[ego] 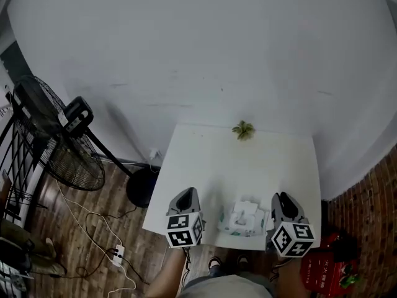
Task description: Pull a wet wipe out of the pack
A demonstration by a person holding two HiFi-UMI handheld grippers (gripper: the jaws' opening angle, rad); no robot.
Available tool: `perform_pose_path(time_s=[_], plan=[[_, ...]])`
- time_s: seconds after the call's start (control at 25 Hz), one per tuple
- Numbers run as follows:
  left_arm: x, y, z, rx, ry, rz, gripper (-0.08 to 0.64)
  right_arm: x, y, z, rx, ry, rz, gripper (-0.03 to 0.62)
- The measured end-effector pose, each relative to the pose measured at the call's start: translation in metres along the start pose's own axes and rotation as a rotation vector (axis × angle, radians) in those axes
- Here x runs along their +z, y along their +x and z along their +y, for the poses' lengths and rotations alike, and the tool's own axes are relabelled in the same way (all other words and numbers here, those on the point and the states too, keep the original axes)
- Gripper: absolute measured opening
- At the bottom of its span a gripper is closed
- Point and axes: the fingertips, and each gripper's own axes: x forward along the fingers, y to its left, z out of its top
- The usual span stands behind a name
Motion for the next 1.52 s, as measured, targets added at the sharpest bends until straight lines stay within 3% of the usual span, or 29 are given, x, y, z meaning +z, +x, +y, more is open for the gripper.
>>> perform_pose_path(time_s=[0.6,0.92,1.24,1.52], plan=[[-0.020,-0.016,-0.005,0.104,-0.029,0.032,0.003,-0.001,0.017,-0.007,0.118,-0.028,0.060,0.084],[-0.059,-0.027,-0.012,0.150,-0.074,0.088,0.003,-0.017,0.017,-0.008,0.218,-0.067,0.129,0.084],[-0.103,-0.055,-0.012,0.223,-0.131,0.137,0.003,-0.044,0.012,-0.002,0.341,-0.167,0.223,0.084],[-0.123,-0.085,0.003,0.315,-0.155,0.142,0.003,-0.077,0.010,0.009,0.503,-0.292,0.345,0.084]])
